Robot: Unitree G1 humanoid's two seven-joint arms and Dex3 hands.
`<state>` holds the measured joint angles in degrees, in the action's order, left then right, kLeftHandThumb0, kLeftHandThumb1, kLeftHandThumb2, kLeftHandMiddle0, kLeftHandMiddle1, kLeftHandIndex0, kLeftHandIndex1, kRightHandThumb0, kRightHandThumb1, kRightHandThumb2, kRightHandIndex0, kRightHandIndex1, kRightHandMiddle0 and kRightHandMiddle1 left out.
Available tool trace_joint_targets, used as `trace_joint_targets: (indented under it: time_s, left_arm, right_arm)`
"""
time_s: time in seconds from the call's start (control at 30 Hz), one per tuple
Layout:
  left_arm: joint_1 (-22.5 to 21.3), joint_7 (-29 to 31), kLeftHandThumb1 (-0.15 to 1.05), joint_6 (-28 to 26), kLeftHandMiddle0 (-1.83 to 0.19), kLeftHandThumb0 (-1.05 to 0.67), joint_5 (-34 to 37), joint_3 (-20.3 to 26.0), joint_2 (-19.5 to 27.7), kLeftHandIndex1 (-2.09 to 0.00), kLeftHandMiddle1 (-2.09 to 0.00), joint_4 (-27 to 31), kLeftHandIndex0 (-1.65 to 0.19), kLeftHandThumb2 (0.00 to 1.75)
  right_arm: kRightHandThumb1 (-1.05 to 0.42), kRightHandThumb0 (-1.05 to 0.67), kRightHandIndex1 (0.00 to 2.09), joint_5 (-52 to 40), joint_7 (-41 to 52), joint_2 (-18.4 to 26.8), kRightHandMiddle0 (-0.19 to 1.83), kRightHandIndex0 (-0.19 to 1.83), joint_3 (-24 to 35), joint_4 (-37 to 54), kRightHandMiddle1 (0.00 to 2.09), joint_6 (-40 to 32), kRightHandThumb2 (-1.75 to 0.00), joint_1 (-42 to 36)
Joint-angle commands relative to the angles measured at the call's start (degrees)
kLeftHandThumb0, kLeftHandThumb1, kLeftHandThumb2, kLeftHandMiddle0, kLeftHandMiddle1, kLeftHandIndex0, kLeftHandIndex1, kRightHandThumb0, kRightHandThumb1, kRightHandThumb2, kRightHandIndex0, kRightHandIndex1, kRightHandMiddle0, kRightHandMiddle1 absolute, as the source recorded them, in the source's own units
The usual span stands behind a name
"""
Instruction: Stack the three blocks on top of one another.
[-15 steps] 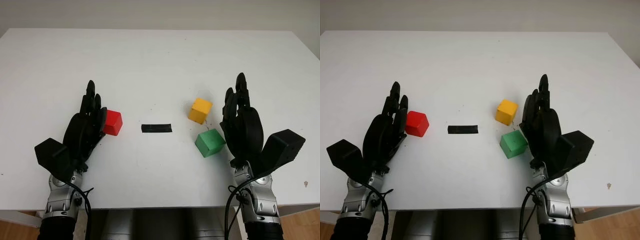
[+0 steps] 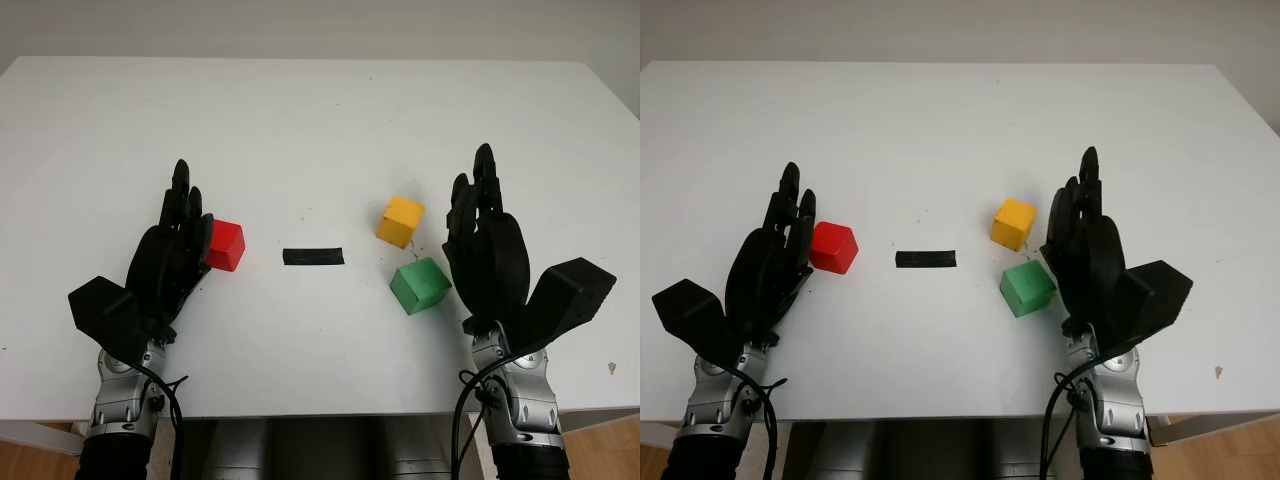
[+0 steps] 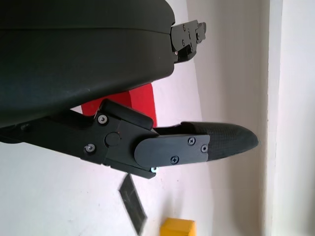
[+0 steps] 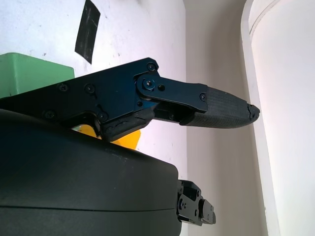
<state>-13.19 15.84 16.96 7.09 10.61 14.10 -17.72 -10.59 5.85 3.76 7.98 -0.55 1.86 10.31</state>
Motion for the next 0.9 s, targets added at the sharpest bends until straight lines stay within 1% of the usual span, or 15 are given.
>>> trace_joint_targets:
  time_s: [0.0, 0.03, 0.07, 0.13, 0.17, 0.23, 0.3, 0.4, 0.53, 0.63, 0.77, 0.87]
  left_arm:
    - [-0.99, -0.87, 1.05, -0.01, 0.12, -0.81, -2.92, 0.56, 4.16, -0.05, -0.06, 2.83, 0.15, 0.44]
    - [-1.78, -1.17, 1.05, 0.99, 0.07, -0.83, -5.83, 0.67, 7.24, -0.07, -0.08, 3.48, 0.1, 0.41]
    - [-2.27, -1.38, 1.05, 1.77, -0.07, -0.83, -7.75, 0.72, 9.25, -0.1, -0.09, 3.85, -0.02, 0.35]
    - [-3.52, -1.35, 1.05, 3.93, -0.16, -0.82, -11.92, 0.5, 14.13, -0.11, -0.08, 4.16, -0.11, 0.31]
    - [-4.12, -0.9, 1.05, 3.87, -0.2, -0.82, -13.62, 0.28, 16.53, -0.11, -0.08, 4.63, -0.16, 0.24]
    - [-5.61, 0.74, 1.04, 3.43, -0.21, -0.82, -16.59, -0.43, 21.25, -0.11, -0.06, 5.69, -0.22, 0.15]
    - [-7.51, 3.32, 1.01, 1.73, -0.19, -0.8, -21.3, -2.1, 26.45, -0.11, -0.05, 8.01, -0.29, 0.08]
    - [-10.27, 7.08, 0.96, 1.88, -0.17, -0.79, -24.84, -4.65, 31.27, -0.12, -0.04, 8.7, -0.36, 0.05]
    - [-12.32, 9.43, 0.95, 1.18, -0.13, -0.79, -29.23, -8.04, 34.0, -0.12, -0.03, 9.63, -0.38, 0.05]
    - [-13.17, 11.37, 0.95, 0.03, -0.03, -0.74, -33.77, -11.3, 35.19, -0.09, -0.02, 11.5, -0.35, 0.05]
    - [-13.46, 10.68, 0.92, -1.11, -0.01, -0.7, -38.4, -13.74, 34.68, -0.09, -0.03, 13.03, -0.36, 0.04]
    - [-13.97, 10.51, 0.92, -2.85, 0.02, -0.68, -41.92, -15.68, 33.9, -0.07, -0.03, 13.97, -0.35, 0.05]
  right_arm:
    - [-1.05, -0.76, 0.0, -0.48, 0.26, 0.72, -0.19, -0.19, 0.58, 1.03, 0.0, -0.49, -0.61, -0.05]
    - [-1.05, -0.76, 0.0, -0.64, 0.42, 0.83, -0.19, -0.19, 0.72, 0.97, 0.0, -0.38, -0.6, 0.1]
    - [-1.05, -0.76, 0.0, -0.72, 0.53, 0.88, -0.19, -0.19, 0.82, 0.96, 0.0, -0.3, -0.6, 0.17]
    - [-1.05, -0.75, 0.0, -0.44, 0.65, 1.33, -0.19, -0.19, 0.91, 1.02, 0.0, -0.18, -0.6, 0.38]
    - [-1.05, -0.75, 0.0, -0.5, 0.65, 1.55, -0.19, -0.19, 1.04, 1.15, 0.0, -0.4, -0.6, 0.53]
    - [-1.05, -0.76, 0.0, -0.64, 0.75, 2.17, -0.19, -0.19, 1.39, 1.21, 0.0, -0.75, -0.6, 0.97]
    - [-1.05, -0.76, 0.0, -0.92, 1.11, 3.09, -0.19, -0.19, 2.03, 0.71, 0.01, -0.88, -0.59, 1.72]
    - [-1.05, -0.77, 0.0, -0.91, 1.73, 4.38, -0.19, -0.19, 2.55, 0.58, 0.0, -1.29, -0.6, 2.31]
    - [-1.05, -0.76, 0.0, -1.06, 1.92, 4.93, -0.19, -0.19, 2.79, 0.75, 0.0, -1.44, -0.6, 2.4]
    - [-1.05, -0.76, 0.0, -1.34, 1.42, 4.43, -0.19, -0.19, 2.82, 1.08, 0.0, -1.95, -0.6, 2.25]
    - [-1.05, -0.77, 0.0, -0.8, 0.81, 4.1, -0.19, -0.19, 2.28, 1.19, 0.0, -2.11, -0.6, 2.04]
    - [-1.05, -0.76, 0.0, -0.54, 0.87, 4.07, -0.19, -0.19, 1.83, 1.44, 0.0, -1.8, -0.64, 1.6]
